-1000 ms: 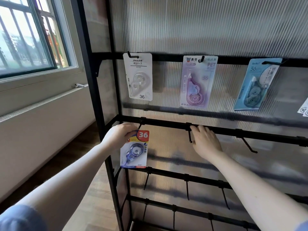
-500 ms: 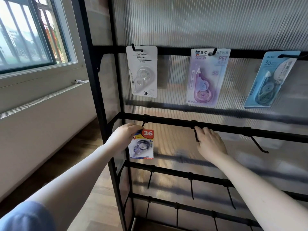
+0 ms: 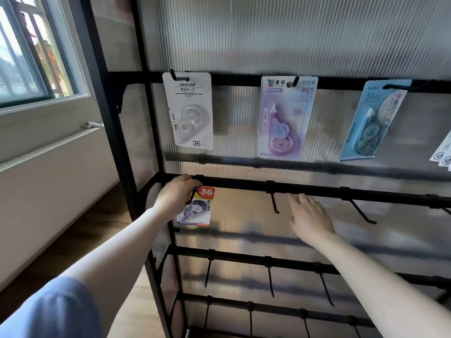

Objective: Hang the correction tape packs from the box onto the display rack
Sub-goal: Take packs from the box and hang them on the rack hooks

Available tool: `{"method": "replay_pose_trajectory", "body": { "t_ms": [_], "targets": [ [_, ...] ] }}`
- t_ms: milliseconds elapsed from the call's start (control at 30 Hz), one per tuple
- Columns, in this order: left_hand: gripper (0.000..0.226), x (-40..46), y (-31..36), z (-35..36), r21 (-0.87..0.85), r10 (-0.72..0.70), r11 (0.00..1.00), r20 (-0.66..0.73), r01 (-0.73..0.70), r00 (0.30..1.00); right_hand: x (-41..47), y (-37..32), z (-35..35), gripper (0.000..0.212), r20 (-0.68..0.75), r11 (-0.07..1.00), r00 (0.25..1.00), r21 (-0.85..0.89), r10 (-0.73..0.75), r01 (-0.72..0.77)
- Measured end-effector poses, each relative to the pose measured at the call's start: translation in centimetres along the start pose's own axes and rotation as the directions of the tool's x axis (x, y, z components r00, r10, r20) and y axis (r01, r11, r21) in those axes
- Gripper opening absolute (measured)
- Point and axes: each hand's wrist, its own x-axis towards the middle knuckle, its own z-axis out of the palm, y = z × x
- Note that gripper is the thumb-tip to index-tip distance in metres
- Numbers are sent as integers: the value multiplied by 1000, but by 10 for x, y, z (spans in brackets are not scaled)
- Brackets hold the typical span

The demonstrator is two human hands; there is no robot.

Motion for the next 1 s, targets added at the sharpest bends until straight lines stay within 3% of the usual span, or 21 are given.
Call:
{"method": "replay_pose_trajectory", "body": {
  "t_ms": [233, 600, 767, 1000],
  "targets": [
    [49, -7, 2, 6, 39, -25, 999, -98, 29, 995, -9, 9, 2, 64, -4, 1000, 1000, -23, 10, -10],
    [73, -68, 17, 17, 128, -96, 985, -128, 112, 987, -41, 14, 16, 54, 26, 998, 999, -49, 32, -31],
    [75, -98, 25, 23, 211, -126, 968, -72, 139, 989, -61, 19, 24, 50, 50, 1000, 999, -14, 21, -21],
    [74, -147, 67, 62, 201, -218, 955, -22, 218, 976, -95, 43, 47, 50, 102, 999, 995, 51, 3, -8]
  ]
}}
